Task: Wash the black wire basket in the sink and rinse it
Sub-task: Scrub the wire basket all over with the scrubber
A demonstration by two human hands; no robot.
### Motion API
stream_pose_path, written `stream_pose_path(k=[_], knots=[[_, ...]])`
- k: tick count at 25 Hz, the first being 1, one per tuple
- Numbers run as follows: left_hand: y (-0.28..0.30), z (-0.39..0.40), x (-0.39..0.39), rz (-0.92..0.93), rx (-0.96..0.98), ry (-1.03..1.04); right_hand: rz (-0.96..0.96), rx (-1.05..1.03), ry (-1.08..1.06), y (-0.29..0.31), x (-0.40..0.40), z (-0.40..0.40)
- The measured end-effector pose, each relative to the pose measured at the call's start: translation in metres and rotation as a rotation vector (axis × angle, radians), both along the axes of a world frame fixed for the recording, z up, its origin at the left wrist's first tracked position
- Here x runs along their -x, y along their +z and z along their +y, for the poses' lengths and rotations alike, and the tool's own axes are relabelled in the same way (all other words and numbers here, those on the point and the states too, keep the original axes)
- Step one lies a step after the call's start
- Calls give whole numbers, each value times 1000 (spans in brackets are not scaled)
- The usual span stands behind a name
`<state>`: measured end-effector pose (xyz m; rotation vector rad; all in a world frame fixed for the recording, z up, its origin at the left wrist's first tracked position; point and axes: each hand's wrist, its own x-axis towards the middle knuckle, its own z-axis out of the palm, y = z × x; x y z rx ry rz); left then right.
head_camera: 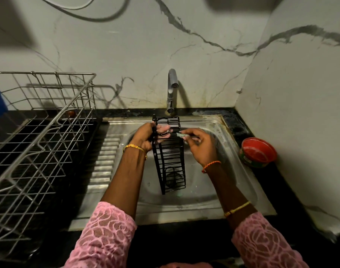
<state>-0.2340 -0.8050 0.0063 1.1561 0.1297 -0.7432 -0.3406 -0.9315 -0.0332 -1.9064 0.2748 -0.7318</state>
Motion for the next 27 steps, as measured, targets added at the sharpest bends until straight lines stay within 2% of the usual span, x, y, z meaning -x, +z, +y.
stream_pose_path(k=[2, 4, 9, 12, 14, 17, 22, 27], knots=[[7, 0, 3, 6, 44, -20, -12, -84, -17, 0, 4, -2], [10, -3, 6, 10, 63, -12, -80, -41, -45, 7, 5, 2], [15, -4, 6, 6, -1, 2, -151, 412, 215, 28, -9, 41], [17, -1, 7, 19, 10, 45, -169, 565, 257, 17, -6, 41], [18, 3, 10, 37, 32, 30, -165, 593, 233, 7, 6, 22], [23, 3, 16, 17, 11, -15, -167, 526, 152, 1, 22, 3], [19, -10, 17, 13, -14, 70, -246, 542, 146, 16, 5, 34], [12, -11, 13, -23, -54, 97, -159, 613, 77, 11, 5, 23]])
